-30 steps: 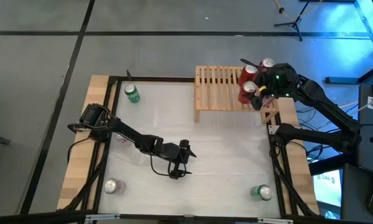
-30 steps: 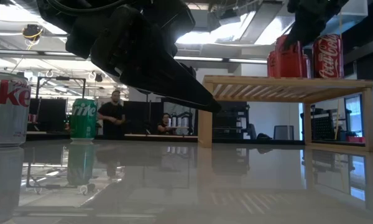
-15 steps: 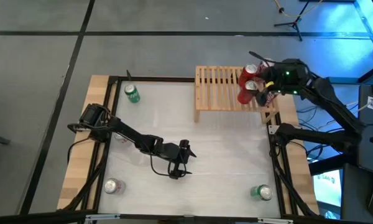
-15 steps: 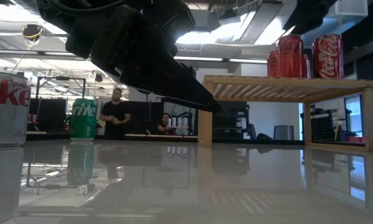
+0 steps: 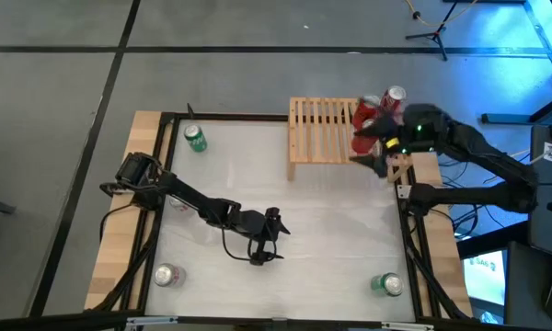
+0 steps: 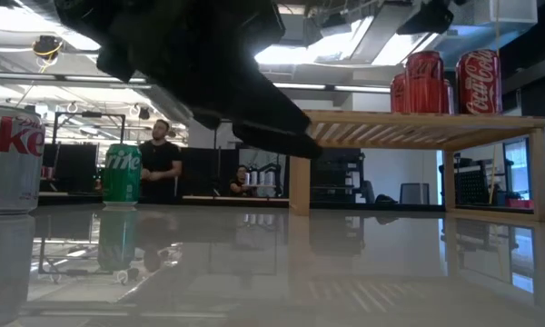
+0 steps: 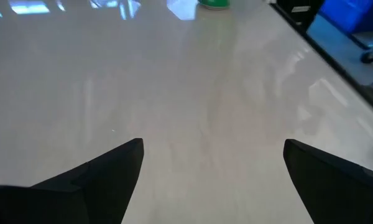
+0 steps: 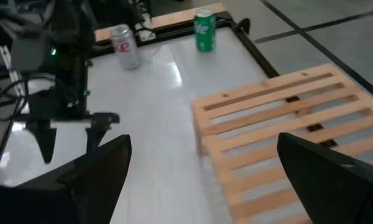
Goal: Place canned beverage on shelf
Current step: Put the top green soda can on the shelf
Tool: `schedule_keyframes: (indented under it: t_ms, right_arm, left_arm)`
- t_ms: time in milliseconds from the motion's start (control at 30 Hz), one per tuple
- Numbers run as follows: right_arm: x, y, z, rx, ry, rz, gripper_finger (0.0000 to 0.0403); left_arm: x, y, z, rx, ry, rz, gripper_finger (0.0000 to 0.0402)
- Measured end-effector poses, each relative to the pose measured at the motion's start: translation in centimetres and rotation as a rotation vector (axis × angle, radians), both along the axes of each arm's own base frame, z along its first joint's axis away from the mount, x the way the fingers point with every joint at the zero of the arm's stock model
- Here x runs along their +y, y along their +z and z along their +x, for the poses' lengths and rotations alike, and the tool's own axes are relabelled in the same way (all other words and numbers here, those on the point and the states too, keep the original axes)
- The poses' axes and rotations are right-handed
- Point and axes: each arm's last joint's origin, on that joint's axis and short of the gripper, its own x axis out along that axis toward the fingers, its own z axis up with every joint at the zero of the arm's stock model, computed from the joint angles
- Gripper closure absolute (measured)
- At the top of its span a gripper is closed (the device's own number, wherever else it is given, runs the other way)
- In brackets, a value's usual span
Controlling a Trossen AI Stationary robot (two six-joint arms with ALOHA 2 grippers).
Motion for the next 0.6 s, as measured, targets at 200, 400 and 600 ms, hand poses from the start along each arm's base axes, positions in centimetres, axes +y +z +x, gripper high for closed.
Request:
schedule_keyframes:
  t_ms: [200,400,600]
  right_arm:
    - [2.6,-0.9,1.2,0.015,0.022,-0.051,0.0004]
    - [5.0,-2.2,2.0,0.031,0.054,-0.082,0.0003]
    - [7.3,-3.9,3.1,-0.031,0.144,-0.102,0.0003]
  left_arm:
    - [0.8,2.2,-1.5,0.079,0.143,0.025,0.0024]
    - [2.6,5.8,-3.9,0.120,0.344,0.077,0.0024]
    - [6.2,9.4,-6.9,0.127,0.612,0.102,0.0024]
